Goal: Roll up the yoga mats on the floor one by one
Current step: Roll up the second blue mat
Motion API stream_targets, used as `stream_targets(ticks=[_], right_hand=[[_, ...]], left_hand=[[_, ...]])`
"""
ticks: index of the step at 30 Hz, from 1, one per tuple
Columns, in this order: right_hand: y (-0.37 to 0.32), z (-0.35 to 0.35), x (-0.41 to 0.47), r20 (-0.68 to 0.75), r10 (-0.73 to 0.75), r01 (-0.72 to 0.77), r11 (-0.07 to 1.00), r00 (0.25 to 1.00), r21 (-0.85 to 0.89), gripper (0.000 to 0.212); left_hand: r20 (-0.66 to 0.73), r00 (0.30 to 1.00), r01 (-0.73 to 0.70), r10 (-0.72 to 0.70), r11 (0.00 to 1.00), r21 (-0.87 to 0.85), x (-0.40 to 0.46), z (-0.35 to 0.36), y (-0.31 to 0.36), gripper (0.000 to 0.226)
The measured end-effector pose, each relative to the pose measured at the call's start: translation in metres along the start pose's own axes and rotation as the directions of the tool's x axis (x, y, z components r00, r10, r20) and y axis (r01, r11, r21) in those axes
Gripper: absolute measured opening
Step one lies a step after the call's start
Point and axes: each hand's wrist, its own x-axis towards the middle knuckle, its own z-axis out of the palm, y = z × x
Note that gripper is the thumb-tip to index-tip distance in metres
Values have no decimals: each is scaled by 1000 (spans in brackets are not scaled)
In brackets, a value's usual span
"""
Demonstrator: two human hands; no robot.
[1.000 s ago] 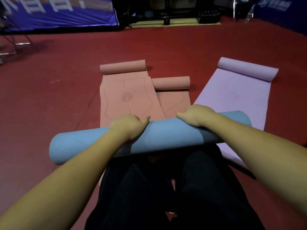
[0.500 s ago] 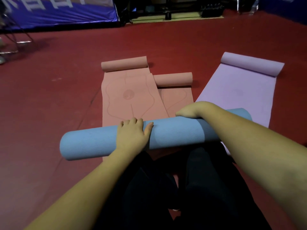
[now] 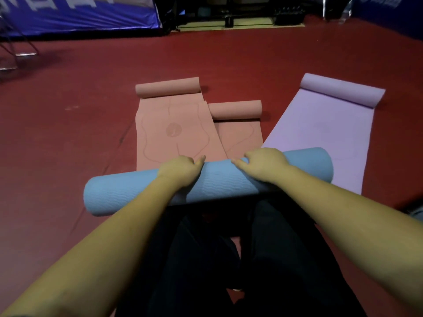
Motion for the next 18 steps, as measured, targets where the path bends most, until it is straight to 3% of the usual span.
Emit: stream_targets(ticks=[4, 8, 11, 13, 15, 18], right_hand=[[-5, 8, -9, -111, 4, -11, 998, 994, -67, 70], [-6, 7, -5, -69, 22, -24, 999, 997, -41, 74], [-5, 8, 4, -54, 19, -20, 1000, 998, -17, 77], [-4, 8, 7, -38, 35, -35, 999, 999, 7, 77], [-4, 6, 10, -14, 42, -42, 999, 999, 16, 78], [-4, 3, 14, 50, 53, -54, 998, 997, 35, 80]], left_hand=[[58, 998, -2, 1, 1000, 14, 7, -4, 1, 69], [67, 998, 11, -11, 1000, 3, 8, -3, 0, 70], [-59, 994, -93, 92, 996, -13, 0, 6, -7, 67], [-175, 949, -245, 263, 963, 114, -14, 17, -14, 80], [-193, 892, -339, 409, 887, 312, -27, 30, -24, 102], [-135, 904, -300, 405, 829, 473, -36, 46, -34, 124]])
